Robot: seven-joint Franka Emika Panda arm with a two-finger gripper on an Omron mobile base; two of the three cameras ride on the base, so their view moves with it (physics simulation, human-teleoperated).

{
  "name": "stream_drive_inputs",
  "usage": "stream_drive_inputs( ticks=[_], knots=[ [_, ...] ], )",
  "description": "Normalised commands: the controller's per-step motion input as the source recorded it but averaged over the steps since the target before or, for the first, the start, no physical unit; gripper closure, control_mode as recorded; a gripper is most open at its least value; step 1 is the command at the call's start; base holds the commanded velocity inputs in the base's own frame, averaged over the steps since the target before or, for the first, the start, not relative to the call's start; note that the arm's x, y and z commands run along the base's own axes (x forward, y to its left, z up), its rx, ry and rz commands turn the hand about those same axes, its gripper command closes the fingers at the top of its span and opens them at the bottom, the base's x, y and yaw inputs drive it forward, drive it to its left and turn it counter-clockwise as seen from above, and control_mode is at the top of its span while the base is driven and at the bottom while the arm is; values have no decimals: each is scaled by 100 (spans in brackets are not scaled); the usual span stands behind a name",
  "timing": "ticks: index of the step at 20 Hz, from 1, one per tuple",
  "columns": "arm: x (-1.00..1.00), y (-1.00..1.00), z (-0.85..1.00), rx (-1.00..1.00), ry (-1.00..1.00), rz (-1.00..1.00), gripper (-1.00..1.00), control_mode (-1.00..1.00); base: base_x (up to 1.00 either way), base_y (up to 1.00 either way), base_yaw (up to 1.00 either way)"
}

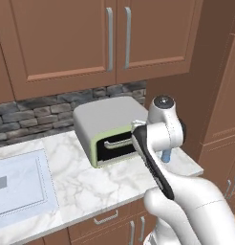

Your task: Place the drinks on the dining counter in a tight cluster.

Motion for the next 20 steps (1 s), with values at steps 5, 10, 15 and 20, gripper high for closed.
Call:
stream_drive_inputs(
  ticks=[5, 10, 15, 20],
  knots=[
    [0, -31, -34, 4, 0, 33, -100, -100, 0, 0, 0],
    [0, -17, -22, 1, 0, 22, -100, -100, 0, 0, 0],
    [2, -4, -10, 0, 0, 2, -100, -100, 0, 0, 0],
    [18, 0, -21, 0, 0, 0, -100, -100, 0, 0, 0]
  ],
)
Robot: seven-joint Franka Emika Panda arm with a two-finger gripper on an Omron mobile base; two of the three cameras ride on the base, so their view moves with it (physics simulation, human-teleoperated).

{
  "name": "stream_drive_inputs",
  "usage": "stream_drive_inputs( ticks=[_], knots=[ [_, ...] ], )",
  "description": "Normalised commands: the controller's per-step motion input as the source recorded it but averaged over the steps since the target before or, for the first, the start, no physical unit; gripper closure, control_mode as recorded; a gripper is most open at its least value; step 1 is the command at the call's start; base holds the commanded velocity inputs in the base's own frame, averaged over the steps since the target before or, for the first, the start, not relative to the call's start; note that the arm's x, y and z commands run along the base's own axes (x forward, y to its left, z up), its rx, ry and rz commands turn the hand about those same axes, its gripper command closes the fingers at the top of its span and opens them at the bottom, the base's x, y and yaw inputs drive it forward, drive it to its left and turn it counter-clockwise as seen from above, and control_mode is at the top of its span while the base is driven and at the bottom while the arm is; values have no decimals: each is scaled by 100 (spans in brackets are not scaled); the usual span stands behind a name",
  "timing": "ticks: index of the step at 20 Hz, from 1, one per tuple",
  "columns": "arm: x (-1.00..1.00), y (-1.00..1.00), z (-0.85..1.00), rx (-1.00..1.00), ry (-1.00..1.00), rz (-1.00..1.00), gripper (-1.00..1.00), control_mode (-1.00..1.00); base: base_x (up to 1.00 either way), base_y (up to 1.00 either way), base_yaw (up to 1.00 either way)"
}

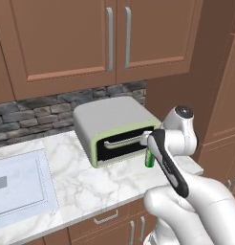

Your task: Place the drinks on the dining counter in a tight cluster.

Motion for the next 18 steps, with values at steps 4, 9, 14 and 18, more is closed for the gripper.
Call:
stream_drive_inputs(
  ticks=[4, 9, 14, 18],
  knots=[
    [25, -1, -7, 0, 0, 0, -100, -100, 0, 0, 0],
    [32, -11, 0, 0, 0, 1, -100, -100, 0, 0, 0],
    [17, 0, -1, -1, 0, 0, -100, -100, 0, 0, 0],
    [7, 0, -1, -9, 2, 0, -100, -100, 0, 0, 0]
  ],
)
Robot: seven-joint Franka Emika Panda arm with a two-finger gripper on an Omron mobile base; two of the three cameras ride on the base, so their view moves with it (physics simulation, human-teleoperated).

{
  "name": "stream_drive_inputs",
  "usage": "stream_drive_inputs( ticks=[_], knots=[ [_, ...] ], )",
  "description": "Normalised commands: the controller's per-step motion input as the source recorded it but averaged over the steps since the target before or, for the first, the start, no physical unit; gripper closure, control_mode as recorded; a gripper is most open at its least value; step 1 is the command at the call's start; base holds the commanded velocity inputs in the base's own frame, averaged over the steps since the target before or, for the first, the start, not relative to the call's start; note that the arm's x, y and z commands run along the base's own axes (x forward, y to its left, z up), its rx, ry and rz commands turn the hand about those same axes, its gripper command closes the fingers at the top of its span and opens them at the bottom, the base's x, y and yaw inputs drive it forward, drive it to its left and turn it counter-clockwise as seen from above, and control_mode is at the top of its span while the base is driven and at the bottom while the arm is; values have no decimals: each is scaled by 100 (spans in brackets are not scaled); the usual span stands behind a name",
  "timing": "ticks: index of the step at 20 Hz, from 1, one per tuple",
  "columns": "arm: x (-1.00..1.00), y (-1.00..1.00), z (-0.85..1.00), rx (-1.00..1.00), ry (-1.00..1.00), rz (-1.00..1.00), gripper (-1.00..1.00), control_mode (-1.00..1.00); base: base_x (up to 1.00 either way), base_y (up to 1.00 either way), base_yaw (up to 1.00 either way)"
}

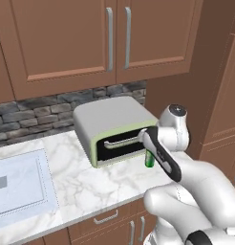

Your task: Place the drinks on the dining counter in a tight cluster.

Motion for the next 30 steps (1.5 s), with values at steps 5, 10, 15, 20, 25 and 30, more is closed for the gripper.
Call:
stream_drive_inputs(
  ticks=[5, 10, 15, 20, 25, 30],
  knots=[
    [0, 0, 0, -11, 7, 0, -100, -100, 0, 0, 0],
    [-4, 0, -23, 0, 4, 2, -100, -100, 0, 0, 0],
    [0, 0, -38, 0, 0, 3, -100, -100, 0, 0, 0],
    [0, 0, -22, 0, 0, 2, -100, -100, 0, 0, 0],
    [10, 0, -5, 0, -2, 1, -100, -100, 0, 0, 0],
    [22, 0, -4, 0, -1, 0, -100, -100, 0, 0, 0]
  ],
)
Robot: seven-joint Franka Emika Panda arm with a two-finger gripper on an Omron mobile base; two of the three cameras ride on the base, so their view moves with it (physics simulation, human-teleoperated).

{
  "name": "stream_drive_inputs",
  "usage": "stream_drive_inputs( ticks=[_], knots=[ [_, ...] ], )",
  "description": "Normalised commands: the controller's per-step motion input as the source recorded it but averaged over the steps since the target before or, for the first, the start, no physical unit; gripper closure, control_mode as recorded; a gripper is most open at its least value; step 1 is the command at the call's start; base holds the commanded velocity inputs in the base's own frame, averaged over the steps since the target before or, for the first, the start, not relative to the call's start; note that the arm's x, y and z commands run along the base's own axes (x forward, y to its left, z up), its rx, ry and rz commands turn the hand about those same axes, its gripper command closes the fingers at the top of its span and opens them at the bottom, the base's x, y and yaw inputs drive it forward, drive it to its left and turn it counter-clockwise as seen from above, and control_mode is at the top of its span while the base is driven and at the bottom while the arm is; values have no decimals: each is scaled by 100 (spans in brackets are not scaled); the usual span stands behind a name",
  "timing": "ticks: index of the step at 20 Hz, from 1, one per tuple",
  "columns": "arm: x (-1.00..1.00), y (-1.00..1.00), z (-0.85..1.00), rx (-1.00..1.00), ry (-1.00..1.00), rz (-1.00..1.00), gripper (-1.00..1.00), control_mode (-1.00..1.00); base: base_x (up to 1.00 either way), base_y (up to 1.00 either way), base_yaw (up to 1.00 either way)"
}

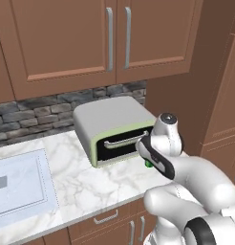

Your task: Place the drinks on the dining counter in a tight cluster.

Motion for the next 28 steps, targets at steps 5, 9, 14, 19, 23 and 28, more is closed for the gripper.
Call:
stream_drive_inputs(
  ticks=[5, 9, 14, 19, 23, 28],
  knots=[
    [12, 0, 0, 0, 0, 0, -100, -100, 0, 0, 0],
    [1, 0, -8, 0, 0, 0, -100, -100, 0, 0, 0],
    [0, 0, -15, 0, 0, 0, -100, -100, 0, 0, 0],
    [0, 0, -9, 0, 0, 0, -100, -100, 0, 0, 0],
    [0, 0, 0, 0, -1, 0, -100, -100, 0, 0, 0],
    [0, 0, -2, 0, -12, 0, -100, -100, 0, 0, 0]
  ],
)
